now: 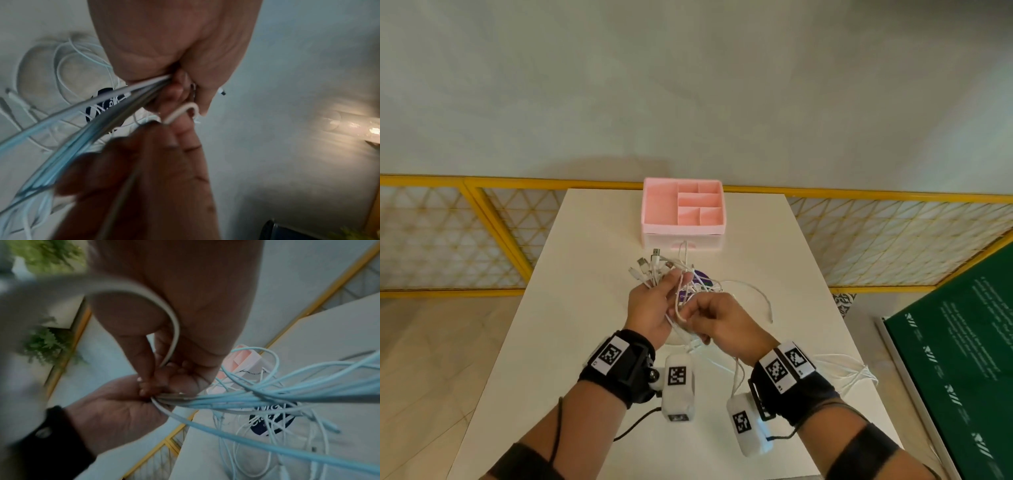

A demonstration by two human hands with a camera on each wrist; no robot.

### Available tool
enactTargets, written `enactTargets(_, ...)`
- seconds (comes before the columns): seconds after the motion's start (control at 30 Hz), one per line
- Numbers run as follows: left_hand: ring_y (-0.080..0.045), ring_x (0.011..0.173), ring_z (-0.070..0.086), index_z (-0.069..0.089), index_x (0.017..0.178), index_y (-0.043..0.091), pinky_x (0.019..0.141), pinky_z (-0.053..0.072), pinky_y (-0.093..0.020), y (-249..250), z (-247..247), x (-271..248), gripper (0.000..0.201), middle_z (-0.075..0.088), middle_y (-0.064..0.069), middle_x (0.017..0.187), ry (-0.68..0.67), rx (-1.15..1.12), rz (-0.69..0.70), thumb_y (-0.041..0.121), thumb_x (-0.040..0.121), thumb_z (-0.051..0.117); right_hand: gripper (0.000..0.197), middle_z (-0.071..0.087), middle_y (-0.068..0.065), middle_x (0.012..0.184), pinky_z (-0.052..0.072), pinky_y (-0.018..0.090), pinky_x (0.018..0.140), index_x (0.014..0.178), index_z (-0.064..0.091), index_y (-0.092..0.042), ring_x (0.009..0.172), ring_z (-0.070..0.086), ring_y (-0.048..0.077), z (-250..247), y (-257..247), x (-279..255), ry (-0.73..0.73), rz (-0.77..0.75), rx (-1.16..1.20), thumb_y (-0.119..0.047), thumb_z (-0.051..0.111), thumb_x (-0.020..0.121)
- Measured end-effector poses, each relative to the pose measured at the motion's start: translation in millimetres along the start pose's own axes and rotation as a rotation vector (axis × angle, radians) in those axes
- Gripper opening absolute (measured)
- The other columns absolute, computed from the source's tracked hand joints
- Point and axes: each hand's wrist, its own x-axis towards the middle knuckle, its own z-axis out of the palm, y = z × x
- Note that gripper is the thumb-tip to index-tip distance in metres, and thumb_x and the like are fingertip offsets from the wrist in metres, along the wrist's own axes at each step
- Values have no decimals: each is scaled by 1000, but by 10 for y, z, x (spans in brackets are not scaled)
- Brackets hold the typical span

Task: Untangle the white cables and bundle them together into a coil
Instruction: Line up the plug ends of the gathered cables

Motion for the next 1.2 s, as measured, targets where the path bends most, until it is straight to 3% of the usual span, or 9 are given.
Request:
enactTargets(0.13,-7,50,43,68,93,5,42,33,-19,3,-2,58,4,77,-14,101,25,57,-34,8,93,67,27,63,-8,67,45,22,57,84,69,-20,58,52,14,-58,64,-163,-337,24,-73,6,61,83)
enactTargets(0.3,-6,43,33,70,93,4,40,29,-18,-64,-65,66,7,75,-11,99,26,62,-89,4,95,63,21,68,-10,73,49,23,71,87,74,-20,69,59,8,-290,150,-196,-464,186,-283,-1,65,84)
enactTargets(0.37,-6,44,33,71,93,4,40,28,-18,-81,-75,69,8,75,-11,97,10,79,-86,3,94,63,14,71,-11,80,52,20,77,91,76,-19,76,64,5,-355,159,-140,-346,191,-376,-10,65,90)
enactTargets(0.5,-5,41,34,72,104,4,39,27,-19,-130,-55,26,13,76,-11,96,-45,178,-80,2,93,64,27,71,0,81,46,19,61,93,74,-11,68,63,14,-335,72,64,121,193,-182,-25,53,101)
enactTargets(0.6,-6,42,35,72,108,2,39,28,-20,-169,-30,-68,18,75,-12,91,-101,218,-76,-1,91,66,31,69,3,74,45,23,55,90,74,-10,61,62,16,-253,-10,219,226,237,19,-32,55,100)
enactTargets(0.8,-7,45,35,72,102,2,42,29,-19,-143,-47,-248,14,74,-16,87,-269,273,-119,-2,91,66,22,60,14,60,42,29,50,70,67,1,50,53,23,-278,-52,518,478,299,190,-5,60,90)
enactTargets(0.87,-8,48,44,70,100,0,42,30,-19,-130,-76,-332,12,73,-17,85,-394,329,-167,-3,89,66,26,54,13,51,37,29,47,65,65,0,47,47,23,-364,-51,586,507,296,204,9,52,85)
enactTargets(0.93,-11,53,45,70,97,0,42,31,-19,-119,-116,-363,10,74,-20,86,-449,374,-187,-3,88,68,15,56,17,58,38,30,47,88,65,10,48,47,23,-449,-77,615,499,299,259,15,51,85)
enactTargets(1.2,-6,44,27,70,101,4,41,26,-18,-117,-240,-207,13,74,-15,102,-225,243,-146,14,92,69,30,72,18,94,41,24,49,119,61,2,52,49,16,-613,-373,469,259,56,358,12,44,97)
